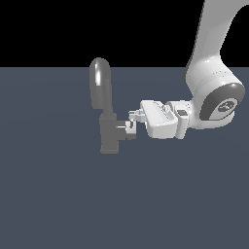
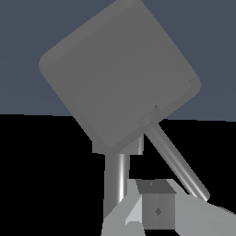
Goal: Turn on the faucet by rotating a designated handle.
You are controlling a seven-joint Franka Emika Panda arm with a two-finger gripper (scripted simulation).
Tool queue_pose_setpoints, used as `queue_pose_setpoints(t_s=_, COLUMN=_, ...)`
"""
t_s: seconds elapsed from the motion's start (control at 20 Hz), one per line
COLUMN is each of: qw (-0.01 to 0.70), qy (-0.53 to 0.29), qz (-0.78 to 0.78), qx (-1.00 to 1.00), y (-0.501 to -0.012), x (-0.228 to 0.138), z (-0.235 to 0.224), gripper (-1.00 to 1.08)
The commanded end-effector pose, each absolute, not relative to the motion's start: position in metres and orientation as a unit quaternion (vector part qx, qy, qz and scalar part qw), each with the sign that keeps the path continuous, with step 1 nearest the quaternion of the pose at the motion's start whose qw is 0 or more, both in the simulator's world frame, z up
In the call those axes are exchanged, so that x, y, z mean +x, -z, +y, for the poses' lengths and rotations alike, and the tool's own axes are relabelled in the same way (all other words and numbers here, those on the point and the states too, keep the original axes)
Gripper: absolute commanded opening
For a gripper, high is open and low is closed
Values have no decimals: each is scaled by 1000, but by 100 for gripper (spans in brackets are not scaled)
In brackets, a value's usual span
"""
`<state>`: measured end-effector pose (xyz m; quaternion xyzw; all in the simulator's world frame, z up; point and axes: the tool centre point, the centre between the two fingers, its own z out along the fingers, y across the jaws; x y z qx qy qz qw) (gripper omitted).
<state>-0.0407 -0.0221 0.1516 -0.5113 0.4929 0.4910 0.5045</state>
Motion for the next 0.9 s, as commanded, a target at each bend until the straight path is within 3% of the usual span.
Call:
queue_pose_setpoints(t_s=0.0, qw=497, qy=-502, qz=498, qx=-502, y=-135, x=-62, z=-22, gripper=-100)
queue_pose_setpoints(t_s=0.2, qw=496, qy=-504, qz=498, qx=-502, y=-128, x=-75, z=-23, gripper=-100)
queue_pose_setpoints(t_s=0.25, qw=504, qy=-493, qz=491, qx=-512, y=-143, x=-60, z=-22, gripper=-100)
queue_pose_setpoints(t_s=0.85, qw=496, qy=-503, qz=498, qx=-502, y=-75, x=-88, z=-23, gripper=-100)
